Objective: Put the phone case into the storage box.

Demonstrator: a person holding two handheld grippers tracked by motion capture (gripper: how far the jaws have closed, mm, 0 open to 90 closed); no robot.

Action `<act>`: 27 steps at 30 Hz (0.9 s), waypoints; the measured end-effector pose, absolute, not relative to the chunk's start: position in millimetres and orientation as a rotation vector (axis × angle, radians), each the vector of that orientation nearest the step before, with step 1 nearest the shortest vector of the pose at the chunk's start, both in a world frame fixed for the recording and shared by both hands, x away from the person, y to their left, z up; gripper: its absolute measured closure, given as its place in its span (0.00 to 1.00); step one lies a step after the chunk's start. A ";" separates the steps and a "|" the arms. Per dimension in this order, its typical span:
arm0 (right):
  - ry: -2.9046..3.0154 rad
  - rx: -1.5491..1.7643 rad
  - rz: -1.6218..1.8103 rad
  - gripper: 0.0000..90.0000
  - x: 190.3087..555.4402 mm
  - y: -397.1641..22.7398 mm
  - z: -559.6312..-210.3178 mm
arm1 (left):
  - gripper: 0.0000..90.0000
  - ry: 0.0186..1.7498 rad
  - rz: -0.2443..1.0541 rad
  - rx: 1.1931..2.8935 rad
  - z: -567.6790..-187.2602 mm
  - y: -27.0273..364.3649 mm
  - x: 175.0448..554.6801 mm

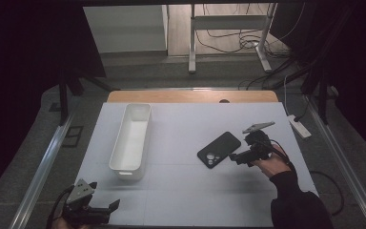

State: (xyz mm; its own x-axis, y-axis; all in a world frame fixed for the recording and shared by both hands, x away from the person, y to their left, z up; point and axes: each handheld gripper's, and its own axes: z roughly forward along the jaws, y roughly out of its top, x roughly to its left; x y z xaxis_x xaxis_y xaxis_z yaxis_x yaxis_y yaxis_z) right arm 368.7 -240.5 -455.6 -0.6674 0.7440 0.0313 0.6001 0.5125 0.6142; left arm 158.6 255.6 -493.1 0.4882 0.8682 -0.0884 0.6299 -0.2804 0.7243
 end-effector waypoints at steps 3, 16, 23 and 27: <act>2.525 1.136 0.882 0.00 373.4 -237.2 -456.3 | 0.00 1.232 0.424 2.017 -493.0 255.7 158.7; 2.556 1.103 0.850 0.00 395.1 -219.0 -458.6 | 0.00 1.229 0.425 2.017 -493.0 255.6 158.4; 2.586 1.095 0.837 0.00 407.4 -209.0 -461.8 | 0.00 1.226 0.423 2.016 -493.0 255.7 158.3; 2.598 1.094 0.826 0.00 412.8 -205.1 -463.6 | 0.00 1.225 0.423 2.016 -493.0 255.8 158.3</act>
State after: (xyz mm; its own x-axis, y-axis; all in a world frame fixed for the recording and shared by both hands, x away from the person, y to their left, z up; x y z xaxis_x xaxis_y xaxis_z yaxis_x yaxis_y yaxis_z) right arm 412.8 -205.1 -463.6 -0.7049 0.7088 0.0282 0.5949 0.5691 0.5677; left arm 158.3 255.8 -493.0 0.4930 0.8655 -0.0889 0.6262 -0.2820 0.7268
